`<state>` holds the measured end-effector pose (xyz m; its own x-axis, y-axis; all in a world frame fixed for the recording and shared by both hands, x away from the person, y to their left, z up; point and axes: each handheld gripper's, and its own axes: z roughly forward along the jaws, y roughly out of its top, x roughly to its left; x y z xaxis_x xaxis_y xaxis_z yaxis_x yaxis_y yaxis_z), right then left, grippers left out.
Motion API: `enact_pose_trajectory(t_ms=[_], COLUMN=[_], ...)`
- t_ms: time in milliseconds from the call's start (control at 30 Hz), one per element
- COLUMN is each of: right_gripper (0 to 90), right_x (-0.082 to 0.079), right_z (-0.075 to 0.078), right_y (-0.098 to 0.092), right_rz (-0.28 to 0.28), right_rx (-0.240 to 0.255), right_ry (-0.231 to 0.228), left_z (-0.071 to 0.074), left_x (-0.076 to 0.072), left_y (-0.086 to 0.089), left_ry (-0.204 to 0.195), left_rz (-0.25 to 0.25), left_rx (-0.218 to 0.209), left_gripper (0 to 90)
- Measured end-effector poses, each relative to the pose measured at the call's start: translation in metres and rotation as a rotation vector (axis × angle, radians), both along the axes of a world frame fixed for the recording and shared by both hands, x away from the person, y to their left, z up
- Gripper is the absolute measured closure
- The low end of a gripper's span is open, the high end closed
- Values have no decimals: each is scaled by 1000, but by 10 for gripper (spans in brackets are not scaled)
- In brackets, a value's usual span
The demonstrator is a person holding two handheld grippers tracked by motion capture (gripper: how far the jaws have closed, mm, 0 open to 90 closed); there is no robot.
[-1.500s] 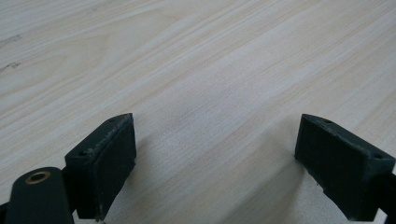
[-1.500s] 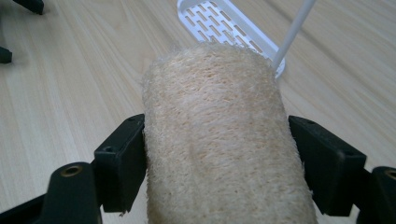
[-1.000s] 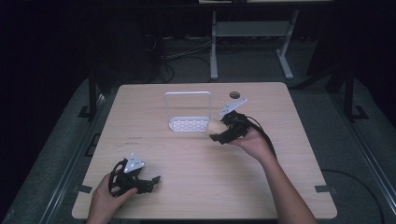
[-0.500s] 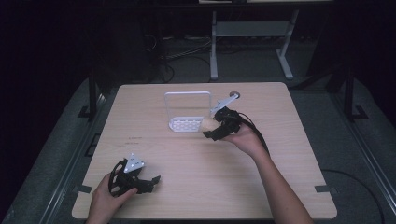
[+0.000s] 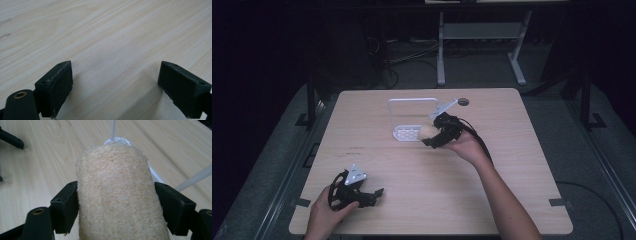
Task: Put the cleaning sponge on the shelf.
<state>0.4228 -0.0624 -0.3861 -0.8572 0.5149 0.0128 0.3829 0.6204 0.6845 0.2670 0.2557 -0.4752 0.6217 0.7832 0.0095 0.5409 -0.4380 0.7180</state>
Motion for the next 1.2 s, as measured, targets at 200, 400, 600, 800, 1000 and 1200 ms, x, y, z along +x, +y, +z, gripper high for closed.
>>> enact_pose_trajectory(t_ms=[200,400,600,800,1000,1200], right_gripper=[237,237,237,237,237,238], right_x=[4,9,12,18,23,28], right_z=[2,2,2,-1,-3,-9], right_y=[8,15,21,28,35,45], right_rz=[9,15,14,11,9,9], right_rx=[6,-4,-2,3,7,6], right_ry=[-11,-9,-9,-8,-14,-18], left_z=[0,0,0,0,0,0], left_x=[0,0,0,0,0,0], left_y=[0,0,0,0,0,0], left_ry=[0,0,2,1,0,2], left_rz=[1,1,0,1,1,2], left_rx=[0,0,1,0,1,-2], left_gripper=[118,119,119,119,119,119])
